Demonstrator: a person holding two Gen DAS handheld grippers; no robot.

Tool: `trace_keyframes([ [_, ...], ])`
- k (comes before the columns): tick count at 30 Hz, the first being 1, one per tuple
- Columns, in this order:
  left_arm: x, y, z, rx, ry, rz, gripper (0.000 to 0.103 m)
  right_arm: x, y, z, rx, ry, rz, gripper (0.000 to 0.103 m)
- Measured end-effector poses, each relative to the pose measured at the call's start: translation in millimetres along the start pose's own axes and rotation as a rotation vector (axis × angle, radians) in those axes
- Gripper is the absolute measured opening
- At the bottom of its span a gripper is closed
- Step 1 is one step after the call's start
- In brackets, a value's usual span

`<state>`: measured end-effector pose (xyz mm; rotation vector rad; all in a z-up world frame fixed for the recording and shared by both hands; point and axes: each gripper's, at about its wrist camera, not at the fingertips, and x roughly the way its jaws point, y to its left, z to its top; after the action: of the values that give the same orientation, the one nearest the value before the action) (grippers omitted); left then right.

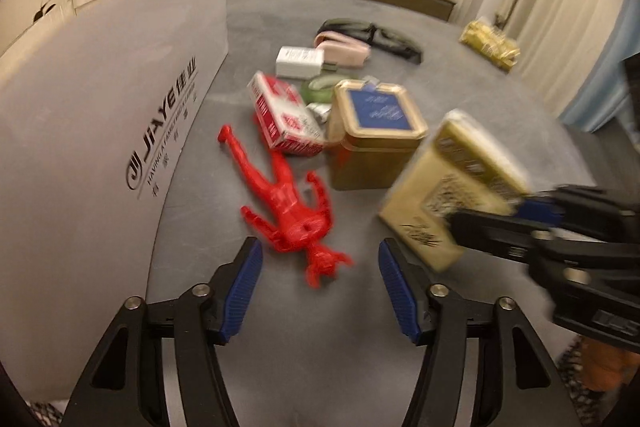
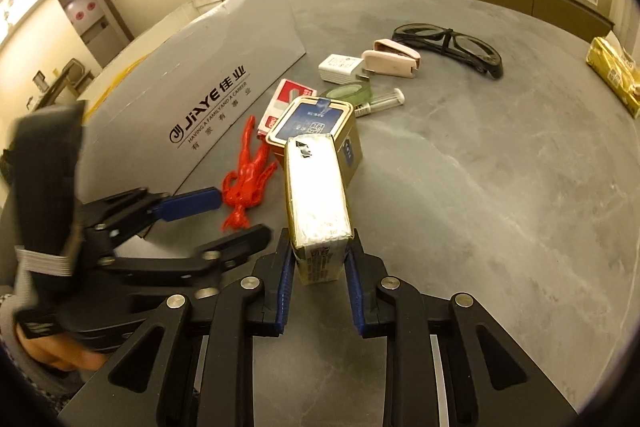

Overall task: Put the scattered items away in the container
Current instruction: 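Grasp the cream carton with the right tool while the left tool approaches the red figure, then grasp the red toy figure with the left tool and lift it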

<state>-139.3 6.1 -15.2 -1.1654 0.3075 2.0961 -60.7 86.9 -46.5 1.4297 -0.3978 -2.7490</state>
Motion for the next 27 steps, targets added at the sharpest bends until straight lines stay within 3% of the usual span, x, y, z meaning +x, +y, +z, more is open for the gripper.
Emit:
trace_keyframes([
  [4,-1,-5,-1,0.048,-0.042,0.053,0.066,0,-3,-1,0.006,0.003,0.013,0.026],
  [6,-3,-5,-1,0.061,-0.06,0.056,0.048,0,-3,0,0.01,0.004,0.017,0.026],
  [8,-6,-4,-2,0.068,-0.068,0.052,0.038,1,-3,1,0.01,0.004,0.018,0.026],
  [10,-8,-1,-3,0.066,-0.071,0.047,0.034,1,-3,2,0.011,0.004,0.019,0.026],
  [11,-10,1,-3,0.063,-0.072,0.046,0.025,2,-2,1,0.011,0.004,0.02,0.026],
  [27,-37,-6,-6,0.068,-0.134,0.037,0.023,-12,-6,1,0.054,-0.031,0.06,0.025],
])
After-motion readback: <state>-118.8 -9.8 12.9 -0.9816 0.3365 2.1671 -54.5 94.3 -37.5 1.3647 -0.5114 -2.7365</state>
